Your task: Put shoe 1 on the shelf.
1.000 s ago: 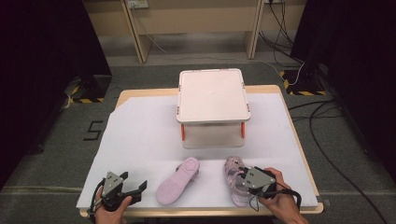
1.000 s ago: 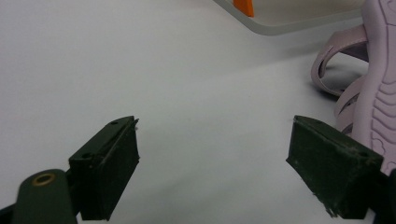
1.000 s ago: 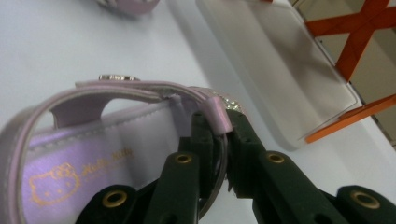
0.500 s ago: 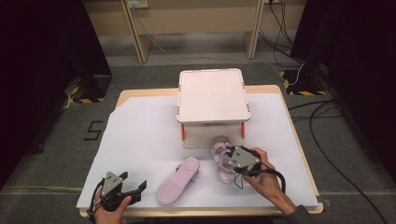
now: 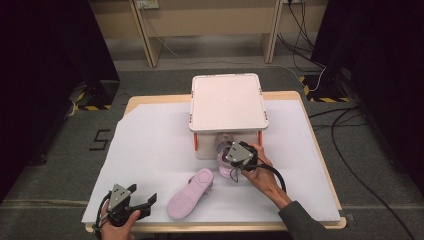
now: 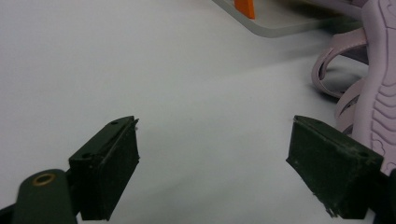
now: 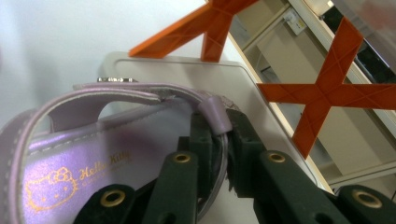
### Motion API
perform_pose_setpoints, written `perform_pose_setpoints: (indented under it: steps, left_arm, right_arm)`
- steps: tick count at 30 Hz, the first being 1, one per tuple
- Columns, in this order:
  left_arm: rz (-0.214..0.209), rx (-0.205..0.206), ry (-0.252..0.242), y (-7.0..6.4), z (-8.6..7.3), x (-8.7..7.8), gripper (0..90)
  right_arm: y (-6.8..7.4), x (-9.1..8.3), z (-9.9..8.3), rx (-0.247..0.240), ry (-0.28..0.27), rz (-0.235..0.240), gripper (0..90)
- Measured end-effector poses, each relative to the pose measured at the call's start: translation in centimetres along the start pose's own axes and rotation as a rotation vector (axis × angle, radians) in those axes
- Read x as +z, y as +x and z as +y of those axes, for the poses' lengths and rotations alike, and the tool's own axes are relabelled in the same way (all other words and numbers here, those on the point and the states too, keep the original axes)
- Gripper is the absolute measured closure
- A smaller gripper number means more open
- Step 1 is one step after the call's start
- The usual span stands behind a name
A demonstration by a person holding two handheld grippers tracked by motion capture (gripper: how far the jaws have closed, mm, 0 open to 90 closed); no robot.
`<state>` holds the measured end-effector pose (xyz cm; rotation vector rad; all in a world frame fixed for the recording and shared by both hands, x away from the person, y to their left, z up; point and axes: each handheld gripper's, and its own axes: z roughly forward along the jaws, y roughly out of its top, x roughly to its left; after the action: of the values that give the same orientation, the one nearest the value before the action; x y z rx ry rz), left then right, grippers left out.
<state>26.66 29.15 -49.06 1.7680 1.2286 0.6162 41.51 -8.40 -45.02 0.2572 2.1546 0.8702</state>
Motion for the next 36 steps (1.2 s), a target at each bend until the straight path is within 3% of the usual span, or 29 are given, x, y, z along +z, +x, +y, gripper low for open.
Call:
perform_pose_setpoints:
  steps: [5,9,11,12,13,18,19,20,21,23,24,25,30,32,33,35,36]
  left_arm:
    - [-0.002,0.001,-0.001,0.0,0.0,0.0,15.6]
    - [-0.001,0.0,-0.003,-0.1,0.0,0.0,15.6]
    - [-0.001,0.001,-0.003,-0.1,0.0,0.0,15.6]
    - [-0.001,0.001,-0.003,-0.1,0.0,0.0,15.6]
    - [-0.001,0.0,-0.005,-0.1,0.0,0.0,15.6]
    - [0.0,0.0,-0.01,0.0,0.0,0.0,15.6]
    - [-0.001,0.001,-0.008,-0.1,0.0,0.0,15.6]
    - [-0.001,0.001,-0.008,-0.1,0.0,0.0,15.5]
    - [-0.001,0.003,-0.007,-0.1,0.0,0.0,15.5]
    - [0.0,0.005,-0.01,-0.1,0.1,-0.1,15.5]
    - [0.001,0.004,-0.009,-0.1,0.1,-0.1,15.5]
    - [0.0,0.004,-0.01,0.0,0.1,-0.1,15.5]
    - [-0.003,0.006,-0.006,-0.1,0.1,-0.2,15.5]
    - [-0.004,0.005,-0.009,-0.1,0.1,-0.1,15.5]
    - [-0.003,0.005,-0.011,-0.1,0.1,-0.1,15.5]
    - [-0.003,0.004,-0.01,-0.1,0.1,-0.1,15.5]
    - [-0.005,0.006,-0.007,-0.2,0.1,0.0,15.5]
  right_arm:
    - [-0.1,1.8,-0.3,-0.014,0.021,-0.037,79.9]
    - [0.0,2.4,-0.5,0.004,0.026,-0.035,74.3]
    - [-0.2,2.2,-0.3,0.031,0.032,-0.059,62.6]
    - [-0.2,2.2,-0.3,0.031,0.032,-0.059,62.6]
    - [-0.5,1.8,-0.1,0.076,0.048,-0.062,53.5]
    - [-0.7,0.6,0.3,0.114,0.044,-0.053,44.2]
    - [-0.8,-0.1,0.3,0.147,0.035,-0.031,41.2]
    - [-0.8,-0.1,0.3,0.147,0.035,-0.031,41.2]
    - [-0.8,-1.0,0.2,0.197,0.019,-0.008,39.2]
    - [-0.8,-1.8,0.0,0.257,0.006,0.017,36.6]
    - [-0.8,-1.8,0.0,0.257,0.006,0.017,36.6]
    - [-0.7,-2.7,-0.2,0.306,0.0,0.037,34.6]
    - [-0.3,-4.3,-0.8,0.346,-0.006,0.055,31.2]
    - [0.3,-4.9,-1.5,0.391,-0.001,0.1,27.7]
    - [0.7,-5.1,-1.9,0.42,0.017,0.118,25.1]
    - [1.1,-5.0,-2.2,0.424,0.026,0.13,22.7]
    - [2.0,-4.5,-2.6,0.425,0.058,0.131,21.8]
